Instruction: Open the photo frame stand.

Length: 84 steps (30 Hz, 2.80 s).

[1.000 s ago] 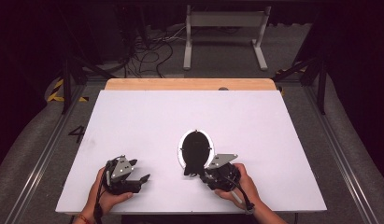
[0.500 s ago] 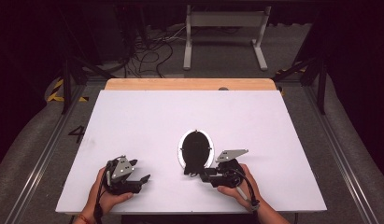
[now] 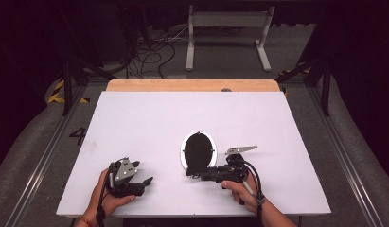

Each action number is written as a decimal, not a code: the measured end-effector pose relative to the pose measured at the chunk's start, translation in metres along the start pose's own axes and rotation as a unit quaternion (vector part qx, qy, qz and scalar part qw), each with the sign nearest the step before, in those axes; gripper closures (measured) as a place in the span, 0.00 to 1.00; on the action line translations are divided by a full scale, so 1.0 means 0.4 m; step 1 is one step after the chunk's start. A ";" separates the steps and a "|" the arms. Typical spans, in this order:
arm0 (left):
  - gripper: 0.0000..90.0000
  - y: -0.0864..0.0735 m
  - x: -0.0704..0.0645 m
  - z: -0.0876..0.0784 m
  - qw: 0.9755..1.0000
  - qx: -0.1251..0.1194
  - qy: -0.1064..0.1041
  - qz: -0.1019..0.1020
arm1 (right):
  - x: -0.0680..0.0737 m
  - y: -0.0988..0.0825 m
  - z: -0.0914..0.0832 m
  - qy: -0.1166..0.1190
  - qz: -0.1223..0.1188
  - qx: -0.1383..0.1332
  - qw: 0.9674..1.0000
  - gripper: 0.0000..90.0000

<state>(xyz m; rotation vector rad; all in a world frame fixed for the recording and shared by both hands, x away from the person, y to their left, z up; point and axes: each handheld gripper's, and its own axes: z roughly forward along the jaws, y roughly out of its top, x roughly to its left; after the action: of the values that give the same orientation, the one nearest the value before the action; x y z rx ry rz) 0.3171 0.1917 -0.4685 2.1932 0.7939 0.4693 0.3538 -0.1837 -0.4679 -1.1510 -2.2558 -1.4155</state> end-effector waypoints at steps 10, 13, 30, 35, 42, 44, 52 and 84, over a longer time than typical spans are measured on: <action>0.28 0.027 -0.036 0.025 1.000 0.003 -0.018 0.020 | -0.024 0.006 0.000 0.026 0.057 -0.027 0.998 0.60; 0.28 0.030 -0.041 0.030 0.999 0.006 -0.021 0.025 | -0.027 0.007 0.004 0.027 0.066 -0.029 0.997 0.60; 0.28 0.097 -0.042 0.074 0.999 0.001 -0.038 0.017 | -0.026 0.011 0.014 0.026 0.072 -0.050 0.996 0.63; 0.28 0.141 -0.015 0.114 0.998 0.000 -0.058 -0.014 | -0.020 0.012 0.011 0.019 0.055 -0.047 0.997 0.63; 0.27 0.184 0.020 0.167 0.996 0.002 -0.080 -0.050 | -0.014 0.011 0.007 0.012 0.031 -0.041 0.999 0.64; 0.26 0.197 0.023 0.183 0.994 0.002 -0.095 -0.062 | -0.008 0.012 0.006 0.007 0.017 -0.041 0.999 0.64; 0.25 0.213 0.021 0.208 0.990 0.004 -0.124 -0.063 | 0.010 0.012 0.002 -0.007 -0.027 -0.038 0.999 0.64; 0.43 0.220 0.007 0.211 0.983 -0.022 -0.175 -0.047 | 0.044 0.004 -0.018 -0.025 -0.145 -0.041 0.988 0.64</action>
<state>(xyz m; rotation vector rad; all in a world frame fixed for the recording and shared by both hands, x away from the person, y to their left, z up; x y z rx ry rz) 0.3999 0.1027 -0.4578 2.1047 0.6825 0.0486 0.3421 -0.1807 -0.4534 -0.9173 -2.5035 -1.6135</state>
